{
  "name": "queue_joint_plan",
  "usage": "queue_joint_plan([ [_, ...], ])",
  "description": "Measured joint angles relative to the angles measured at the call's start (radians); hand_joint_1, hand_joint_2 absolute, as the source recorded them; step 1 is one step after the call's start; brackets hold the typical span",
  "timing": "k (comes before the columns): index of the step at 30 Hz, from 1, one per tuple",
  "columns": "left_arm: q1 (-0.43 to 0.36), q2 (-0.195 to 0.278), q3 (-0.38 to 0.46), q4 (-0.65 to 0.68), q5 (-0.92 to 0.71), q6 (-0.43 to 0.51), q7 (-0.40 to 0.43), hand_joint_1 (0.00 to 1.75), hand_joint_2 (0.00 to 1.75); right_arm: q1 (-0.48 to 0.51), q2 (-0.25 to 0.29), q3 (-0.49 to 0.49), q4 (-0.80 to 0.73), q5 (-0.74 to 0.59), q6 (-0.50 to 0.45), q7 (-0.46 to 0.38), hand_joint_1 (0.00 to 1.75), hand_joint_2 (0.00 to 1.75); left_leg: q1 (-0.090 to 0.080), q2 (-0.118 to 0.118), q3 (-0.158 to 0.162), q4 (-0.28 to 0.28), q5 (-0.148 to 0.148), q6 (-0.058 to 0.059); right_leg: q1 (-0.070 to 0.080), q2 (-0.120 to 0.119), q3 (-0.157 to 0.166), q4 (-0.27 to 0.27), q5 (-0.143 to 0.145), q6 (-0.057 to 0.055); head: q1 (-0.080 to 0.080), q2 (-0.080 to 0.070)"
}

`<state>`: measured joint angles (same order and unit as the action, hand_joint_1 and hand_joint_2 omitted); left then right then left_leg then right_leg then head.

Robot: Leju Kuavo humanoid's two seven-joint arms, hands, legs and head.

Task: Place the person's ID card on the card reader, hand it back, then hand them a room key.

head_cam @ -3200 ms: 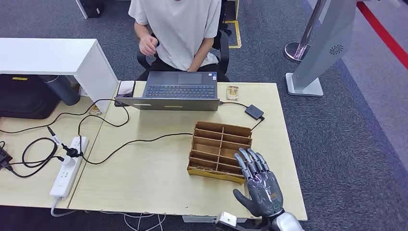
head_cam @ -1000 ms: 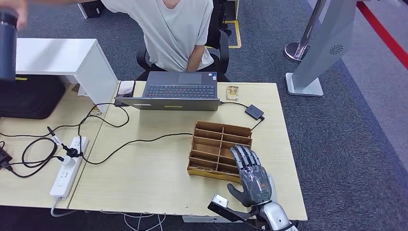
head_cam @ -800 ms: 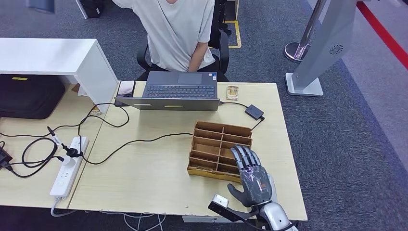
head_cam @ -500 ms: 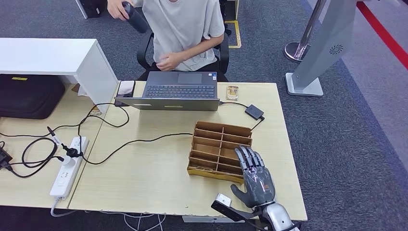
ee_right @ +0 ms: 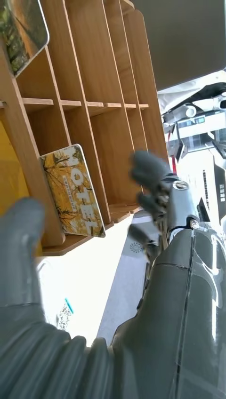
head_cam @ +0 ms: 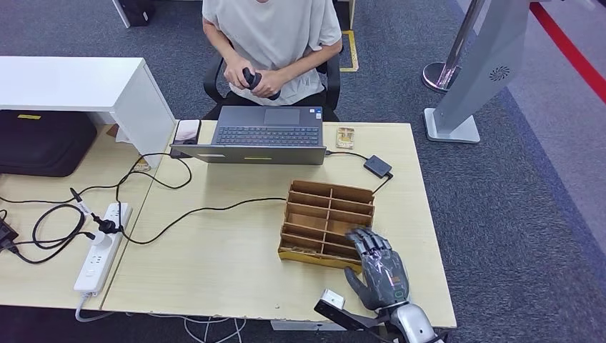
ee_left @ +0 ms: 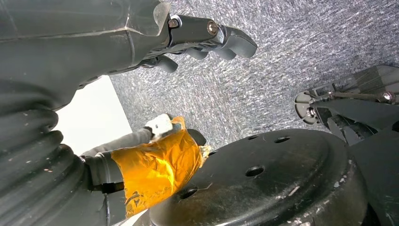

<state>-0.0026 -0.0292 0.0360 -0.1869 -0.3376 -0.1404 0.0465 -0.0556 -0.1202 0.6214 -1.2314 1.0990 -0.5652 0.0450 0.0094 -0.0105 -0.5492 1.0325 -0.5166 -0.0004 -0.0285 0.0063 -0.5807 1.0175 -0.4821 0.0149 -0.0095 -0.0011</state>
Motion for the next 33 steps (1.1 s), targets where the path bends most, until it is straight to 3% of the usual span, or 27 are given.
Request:
queue_joint_plan([
  [27,0.0,0.0,0.003,0.0,-0.006,0.02,-0.039,0.0,1.75,0.023,0.0,-0.024,-0.014,-0.057,0.001,-0.036,1.75,1.75,0.0,0.0,0.0,0.0,0.0,0.0,0.0,0.0,0.0,0.0,0.0,0.0,0.0,0.0],
  [33,0.001,0.001,0.009,0.0,-0.007,0.005,-0.018,0.0,1.75,0.02,-0.013,-0.064,-0.041,-0.236,0.03,-0.136,1.75,1.75,0.0,0.0,0.0,0.0,0.0,0.0,0.0,0.0,0.0,0.0,0.0,0.0,0.0,0.0],
])
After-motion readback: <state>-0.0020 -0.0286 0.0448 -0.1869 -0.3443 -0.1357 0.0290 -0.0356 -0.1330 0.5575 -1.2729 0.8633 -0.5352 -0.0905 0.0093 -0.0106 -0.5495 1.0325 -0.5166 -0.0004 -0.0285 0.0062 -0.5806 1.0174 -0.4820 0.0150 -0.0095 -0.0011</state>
